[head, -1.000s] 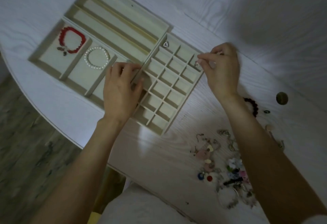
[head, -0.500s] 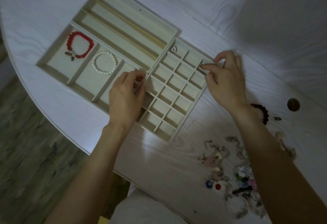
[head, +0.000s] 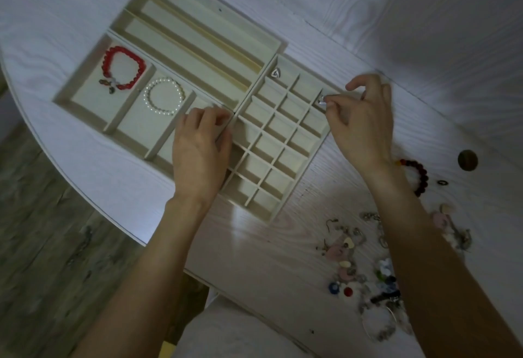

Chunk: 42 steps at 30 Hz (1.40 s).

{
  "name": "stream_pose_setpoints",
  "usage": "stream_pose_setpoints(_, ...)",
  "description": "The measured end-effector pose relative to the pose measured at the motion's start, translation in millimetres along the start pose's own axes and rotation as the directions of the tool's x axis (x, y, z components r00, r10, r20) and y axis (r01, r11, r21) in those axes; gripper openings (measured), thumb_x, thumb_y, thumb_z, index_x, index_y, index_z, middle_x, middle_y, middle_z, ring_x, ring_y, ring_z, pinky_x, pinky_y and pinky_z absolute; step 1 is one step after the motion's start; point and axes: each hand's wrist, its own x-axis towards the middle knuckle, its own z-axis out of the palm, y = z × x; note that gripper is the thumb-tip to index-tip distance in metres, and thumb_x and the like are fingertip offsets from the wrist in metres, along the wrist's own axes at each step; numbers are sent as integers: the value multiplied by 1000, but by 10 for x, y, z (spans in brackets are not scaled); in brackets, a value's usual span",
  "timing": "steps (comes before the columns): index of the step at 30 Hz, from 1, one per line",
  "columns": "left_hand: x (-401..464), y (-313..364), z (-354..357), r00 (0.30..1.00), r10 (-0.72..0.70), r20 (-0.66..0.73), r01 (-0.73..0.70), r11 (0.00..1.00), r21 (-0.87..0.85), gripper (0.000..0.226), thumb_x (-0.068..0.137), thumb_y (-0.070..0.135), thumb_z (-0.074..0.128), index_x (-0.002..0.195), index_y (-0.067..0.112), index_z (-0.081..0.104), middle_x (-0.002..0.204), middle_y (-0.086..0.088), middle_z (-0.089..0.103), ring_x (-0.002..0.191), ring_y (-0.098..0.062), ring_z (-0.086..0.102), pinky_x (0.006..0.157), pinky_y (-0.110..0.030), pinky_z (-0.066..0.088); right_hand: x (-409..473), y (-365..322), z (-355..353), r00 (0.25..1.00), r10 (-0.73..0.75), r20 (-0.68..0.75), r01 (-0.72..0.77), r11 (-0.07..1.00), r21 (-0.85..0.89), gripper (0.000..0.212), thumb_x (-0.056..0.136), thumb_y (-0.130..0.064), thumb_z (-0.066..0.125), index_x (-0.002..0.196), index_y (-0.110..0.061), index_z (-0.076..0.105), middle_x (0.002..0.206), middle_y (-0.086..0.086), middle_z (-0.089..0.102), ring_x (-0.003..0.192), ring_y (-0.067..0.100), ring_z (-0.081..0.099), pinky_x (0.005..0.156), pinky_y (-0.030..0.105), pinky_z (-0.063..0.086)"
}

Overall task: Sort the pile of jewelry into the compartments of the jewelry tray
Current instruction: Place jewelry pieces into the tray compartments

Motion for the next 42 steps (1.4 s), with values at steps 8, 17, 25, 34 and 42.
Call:
stream_pose_setpoints(8, -216, 657, 219, 932, 298, 208, -285, 954, -90, 31, 86, 33, 61, 105, 10, 65, 95, -7, 62, 86, -24, 53, 78, -27, 40, -695, 266, -546, 988, 89, -124, -72, 988, 135, 22, 90, -15, 54, 104, -11, 70, 106, 8, 58, 100, 23, 49, 84, 21, 40)
stream_pose_setpoints(17, -255, 704, 440, 928, 279, 247, -296, 955, 33, 26, 87, 22, 57, 110, 14, 68, 96, -5, 66, 88, -27, 55, 77, -38, 45, -944, 716, -436, 998, 49, -33, -53, 987, -152, 24, 81, -20, 63, 102, -11, 68, 98, 9, 62, 96, 30, 49, 85, 34, 33)
stream_pose_setpoints(25, -258, 781, 445, 929, 260, 265, -298, 947, 118, 29, 86, 24, 55, 110, 18, 70, 92, -4, 66, 83, -26, 56, 74, -36, 41, -867, 626, -336, 1000, 21, -2, -21, 990, -136, 7, 77, -10, 65, 74, -7, 70, 73, 8, 67, 80, 30, 55, 73, 35, 42)
stream_pose_setpoints(34, -280, 809, 440, 920, 303, 247, -334, 938, 93, 26, 84, 22, 60, 108, 15, 70, 89, -4, 64, 80, -27, 55, 71, -36, 41, -786, 483, -466, 983, 170, 72, -176, 981, 87, 9, 79, -11, 58, 74, -12, 66, 65, -7, 56, 64, 11, 46, 59, 24, 38)
stream_pose_setpoints(42, -102, 414, 130, 987, 159, -6, -158, 986, 58, 22, 90, 30, 62, 107, 17, 69, 96, -3, 67, 84, -25, 54, 74, -27, 32, -4, -118, -439, 970, 185, 156, -241, 801, 549, 9, 84, -15, 67, 85, -24, 69, 81, -19, 67, 77, -2, 61, 71, 11, 45)
